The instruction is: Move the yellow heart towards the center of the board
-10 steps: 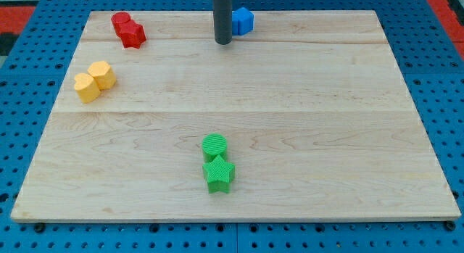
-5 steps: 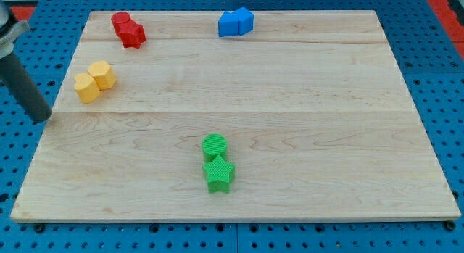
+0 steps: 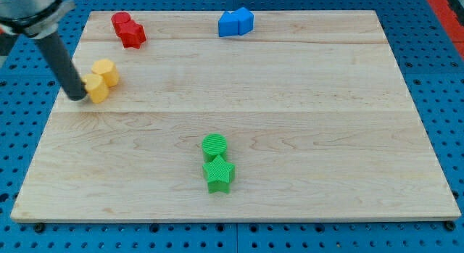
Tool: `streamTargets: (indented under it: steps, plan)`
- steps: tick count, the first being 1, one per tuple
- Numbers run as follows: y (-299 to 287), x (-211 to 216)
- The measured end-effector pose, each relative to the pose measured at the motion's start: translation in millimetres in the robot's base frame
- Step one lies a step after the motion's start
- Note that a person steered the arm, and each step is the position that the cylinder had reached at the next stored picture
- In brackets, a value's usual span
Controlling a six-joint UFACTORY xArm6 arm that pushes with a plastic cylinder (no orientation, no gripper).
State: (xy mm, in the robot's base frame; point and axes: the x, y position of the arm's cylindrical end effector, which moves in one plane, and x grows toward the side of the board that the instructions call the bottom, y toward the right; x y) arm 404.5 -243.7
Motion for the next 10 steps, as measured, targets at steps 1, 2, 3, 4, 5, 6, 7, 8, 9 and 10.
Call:
streamTargets:
  steps: [1, 2, 3, 4, 5, 6, 7, 8, 9, 10]
  plan:
    - [-24, -16]
    - [33, -25]
    - [98, -20]
    - [54, 12]
    - [-6, 12]
    - [-7, 59]
    - [49, 57]
    - [68, 18]
    - [110, 12]
    - [138, 8]
